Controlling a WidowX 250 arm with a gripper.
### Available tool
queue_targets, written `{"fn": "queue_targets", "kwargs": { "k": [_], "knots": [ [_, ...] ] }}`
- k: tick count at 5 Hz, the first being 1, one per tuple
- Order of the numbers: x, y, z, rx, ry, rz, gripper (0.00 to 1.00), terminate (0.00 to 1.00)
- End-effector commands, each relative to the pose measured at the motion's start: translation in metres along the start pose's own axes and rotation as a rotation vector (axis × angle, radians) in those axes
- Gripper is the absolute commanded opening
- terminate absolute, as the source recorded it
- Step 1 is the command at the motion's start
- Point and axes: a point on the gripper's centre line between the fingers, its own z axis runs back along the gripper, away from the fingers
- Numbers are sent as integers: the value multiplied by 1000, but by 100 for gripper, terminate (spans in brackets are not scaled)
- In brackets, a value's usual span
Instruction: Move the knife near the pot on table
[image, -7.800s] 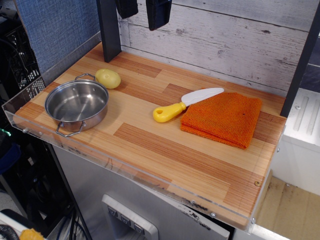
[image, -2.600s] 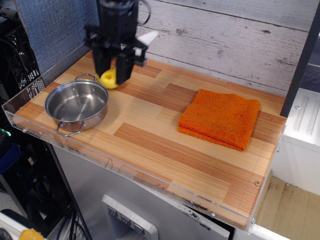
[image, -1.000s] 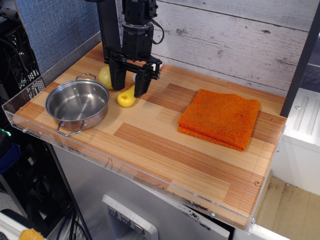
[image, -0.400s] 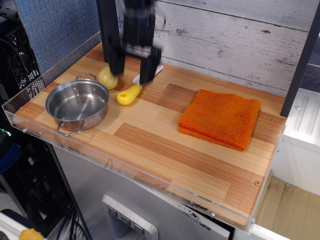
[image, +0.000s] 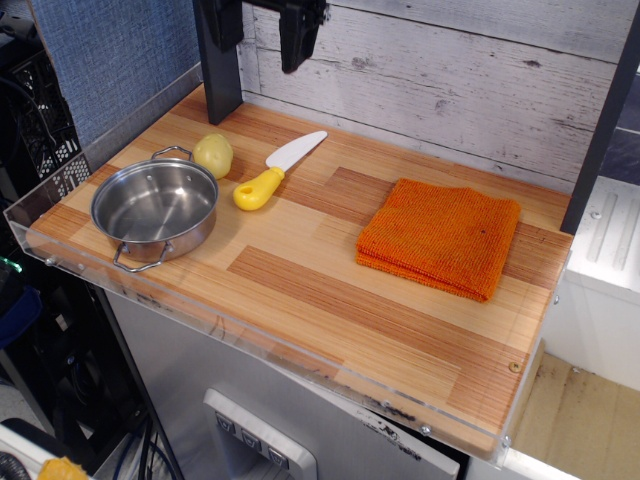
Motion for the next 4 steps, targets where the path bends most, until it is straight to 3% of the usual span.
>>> {"fn": "queue_targets", "kwargs": {
  "k": [1, 3, 4],
  "knots": [
    [-9, 3, 19, -52, -24, -5, 100, 0],
    [-8, 0, 16, -81, 3, -19, 100, 0],
    [-8, 0, 16, -81, 3, -19, 100, 100]
  ]
}}
